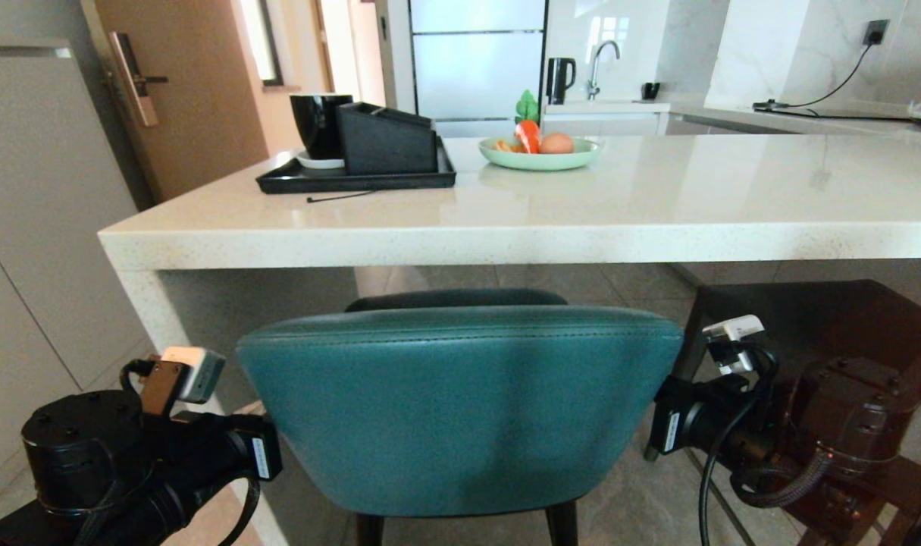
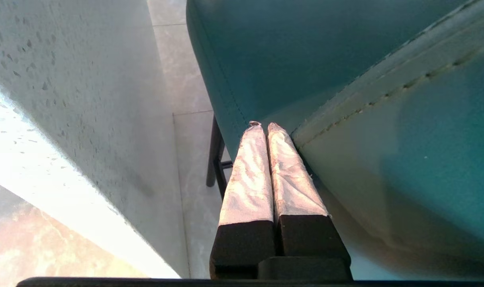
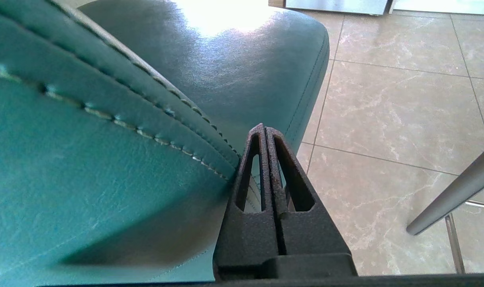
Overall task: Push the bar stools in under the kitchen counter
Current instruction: Pull the blue chair out from under the dining table
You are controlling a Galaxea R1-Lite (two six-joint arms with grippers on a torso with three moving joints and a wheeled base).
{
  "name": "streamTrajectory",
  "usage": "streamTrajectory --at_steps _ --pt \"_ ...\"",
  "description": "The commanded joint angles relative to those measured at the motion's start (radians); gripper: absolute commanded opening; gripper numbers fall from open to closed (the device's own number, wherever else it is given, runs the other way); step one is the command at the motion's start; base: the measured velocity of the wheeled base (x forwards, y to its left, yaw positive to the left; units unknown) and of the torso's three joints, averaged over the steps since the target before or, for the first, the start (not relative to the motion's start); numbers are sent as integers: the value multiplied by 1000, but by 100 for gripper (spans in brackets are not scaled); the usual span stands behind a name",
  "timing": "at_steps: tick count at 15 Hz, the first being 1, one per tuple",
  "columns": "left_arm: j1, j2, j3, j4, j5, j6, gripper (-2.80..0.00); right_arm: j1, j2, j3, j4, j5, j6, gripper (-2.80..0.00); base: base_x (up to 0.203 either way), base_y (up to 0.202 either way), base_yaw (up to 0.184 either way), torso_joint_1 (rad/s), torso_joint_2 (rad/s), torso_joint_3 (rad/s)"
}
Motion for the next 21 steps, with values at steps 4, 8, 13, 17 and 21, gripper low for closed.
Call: streamTrajectory --at_steps 4,8,13,17,21 --pt "-1 0 5 -11 1 1 -280 0 7 0 -7 0 0 -280 -127 0 1 4 -1 3" --pt "-14 0 7 -11 2 1 -280 -3 7 -5 -5 -3 2 -280 -199 0 -1 -1 6 1" --pt "32 22 -17 -11 -3 -4 -280 -96 8 -11 -6 -1 6 -280 -86 0 -1 -2 2 1" --pt "83 201 -136 -82 19 -3 -280 -183 57 -69 -7 -65 7 -280 0 0 0 0 0 0" --pt "153 359 -234 -210 19 43 -280 -192 58 -116 -17 -72 9 -280 0 0 0 0 0 0"
